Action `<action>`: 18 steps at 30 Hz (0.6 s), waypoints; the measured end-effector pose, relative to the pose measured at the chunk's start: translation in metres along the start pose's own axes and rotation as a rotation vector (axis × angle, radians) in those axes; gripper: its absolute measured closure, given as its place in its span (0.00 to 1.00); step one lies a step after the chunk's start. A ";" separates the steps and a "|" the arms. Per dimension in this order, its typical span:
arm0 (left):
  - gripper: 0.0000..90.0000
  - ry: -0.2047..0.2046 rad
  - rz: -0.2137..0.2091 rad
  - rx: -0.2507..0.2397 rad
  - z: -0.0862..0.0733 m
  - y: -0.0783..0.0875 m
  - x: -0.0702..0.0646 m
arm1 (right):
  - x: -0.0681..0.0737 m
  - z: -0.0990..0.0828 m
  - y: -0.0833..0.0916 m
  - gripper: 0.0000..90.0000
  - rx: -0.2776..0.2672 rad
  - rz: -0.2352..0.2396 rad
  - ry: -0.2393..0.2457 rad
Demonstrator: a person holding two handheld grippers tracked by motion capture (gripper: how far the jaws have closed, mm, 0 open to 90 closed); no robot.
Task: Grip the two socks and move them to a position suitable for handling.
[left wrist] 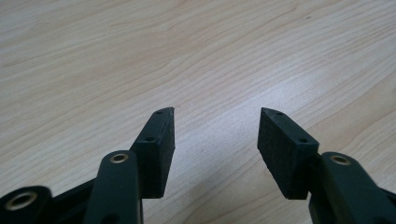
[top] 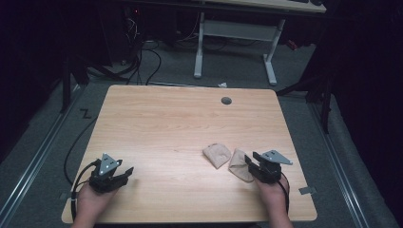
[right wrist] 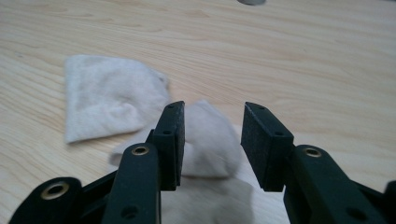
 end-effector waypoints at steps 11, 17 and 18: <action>0.52 0.004 -0.013 -0.005 0.007 -0.008 -0.004 | -0.006 -0.005 0.008 0.66 0.006 -0.005 -0.009; 0.52 0.014 -0.013 -0.014 0.005 -0.003 0.000 | -0.003 -0.003 0.005 0.66 0.003 -0.003 0.000; 0.52 0.014 -0.013 -0.014 0.005 -0.003 0.000 | -0.003 -0.003 0.005 0.66 0.003 -0.003 0.000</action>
Point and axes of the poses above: each handheld gripper's, and its own axes: y roughly backward along the jaws, z roughly out of its top, x roughly to its left, the point moved 5 cm from there along -y, roughly forward along the jaws, and after that the axes turned 4 degrees about -x, right-handed, at the moved point
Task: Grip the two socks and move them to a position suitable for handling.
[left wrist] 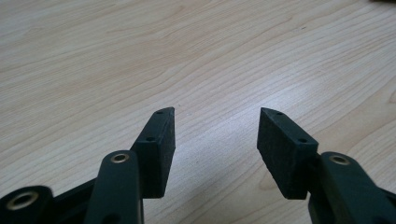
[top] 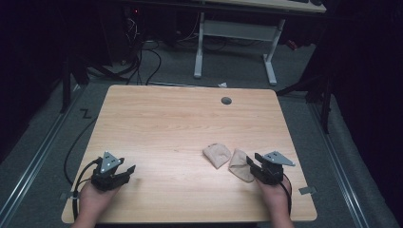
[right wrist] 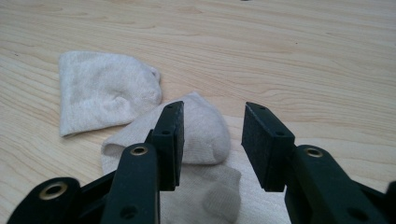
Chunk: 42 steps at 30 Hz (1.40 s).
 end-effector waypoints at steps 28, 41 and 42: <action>0.83 0.047 -0.032 0.002 -0.006 0.008 0.001 | 0.069 0.034 -0.070 1.00 0.133 0.106 0.140; 0.80 0.038 -0.037 -0.005 -0.005 0.009 -0.004 | 0.078 0.017 -0.075 1.00 0.229 0.110 0.183; 0.76 0.038 -0.039 -0.004 -0.005 0.009 -0.005 | 0.083 0.015 -0.075 1.00 0.239 0.123 0.194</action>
Point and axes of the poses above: each handheld gripper's, and its own axes: y roughly backward along the jaws, z roughly out of its top, x roughly to its left, the point moved 5 cm from there along -y, roughly forward along the jaws, and after that the axes turned 4 degrees about -x, right-handed, at the moved point
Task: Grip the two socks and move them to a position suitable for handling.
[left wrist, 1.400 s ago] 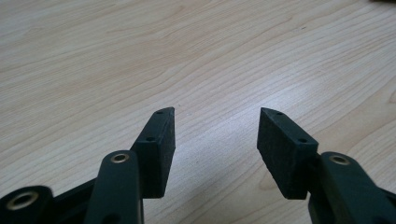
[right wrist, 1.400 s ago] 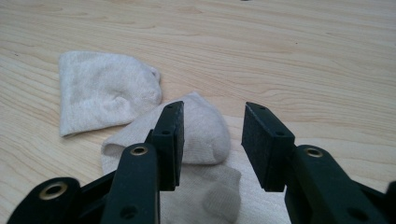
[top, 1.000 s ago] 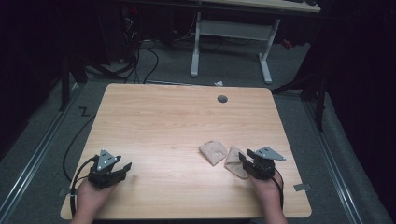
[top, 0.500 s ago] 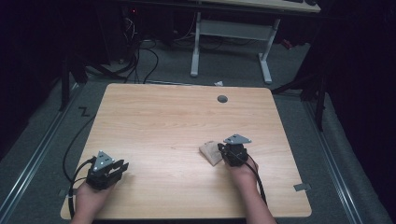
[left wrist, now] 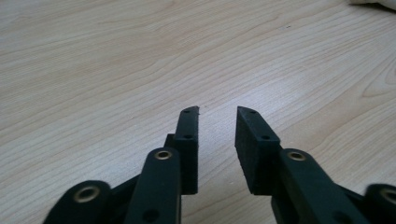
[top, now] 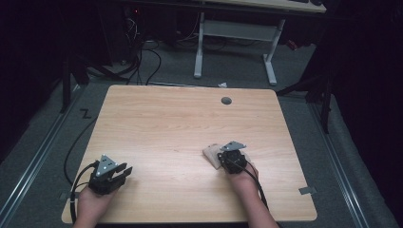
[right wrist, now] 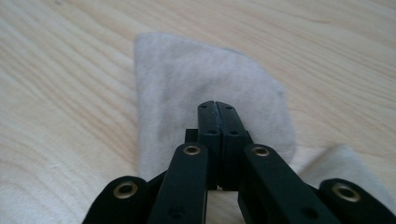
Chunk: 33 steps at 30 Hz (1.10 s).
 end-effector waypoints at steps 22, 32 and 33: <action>0.71 -0.032 -0.012 0.010 0.000 -0.004 -0.006 | 0.073 0.000 0.006 1.00 -0.020 0.180 0.146; 0.71 -0.051 -0.017 0.013 0.001 -0.005 -0.009 | 0.068 0.011 0.033 0.98 -0.131 0.156 0.120; 0.71 -0.051 -0.018 0.013 0.001 -0.005 -0.009 | 0.058 0.011 0.038 0.99 -0.145 0.126 0.109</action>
Point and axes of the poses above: each handheld gripper's, and its own axes: y roughly backward along the jaws, z roughly out of its top, x roughly to its left, the point moved 5 cm from there along -y, roughly forward along the jaws, and after that the axes turned 4 degrees about -x, right-handed, at the moved point
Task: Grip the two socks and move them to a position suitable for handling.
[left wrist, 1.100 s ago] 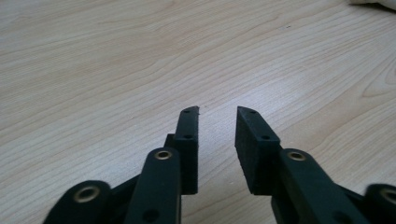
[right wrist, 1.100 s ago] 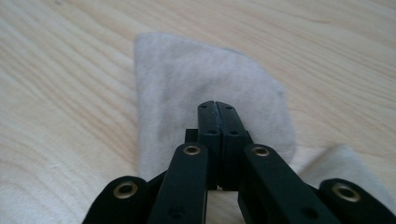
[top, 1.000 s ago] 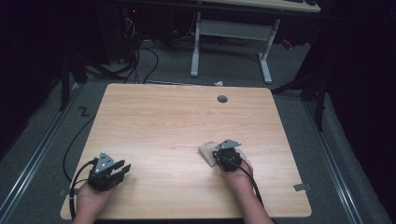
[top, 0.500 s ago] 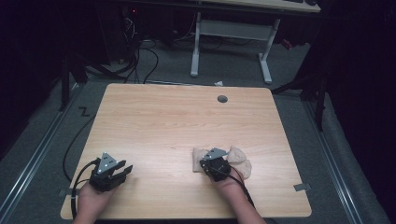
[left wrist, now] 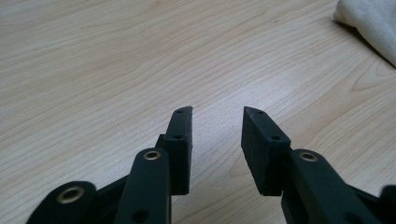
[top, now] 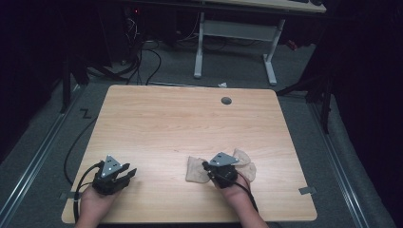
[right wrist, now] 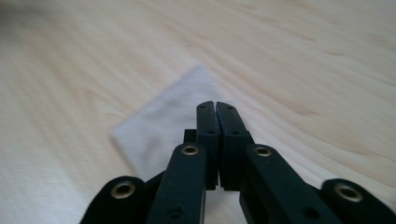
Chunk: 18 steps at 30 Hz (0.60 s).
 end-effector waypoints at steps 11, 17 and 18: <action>0.72 -0.018 -0.009 0.007 0.003 -0.005 -0.004 | -0.009 -0.026 0.009 0.71 0.027 0.047 -0.156; 0.72 -0.030 -0.014 0.006 0.005 -0.008 -0.007 | -0.001 -0.036 0.000 0.69 0.094 0.078 -0.159; 0.72 -0.031 -0.015 0.006 0.005 -0.008 -0.007 | -0.001 -0.037 -0.001 0.72 0.101 0.079 -0.157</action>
Point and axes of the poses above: each handheld gripper's, and its own axes: y roughly backward along the jaws, z roughly out of its top, x roughly to its left, the point moved 5 cm from there along -y, roughly forward along the jaws, and after that the axes turned 4 degrees about -x, right-handed, at the moved point
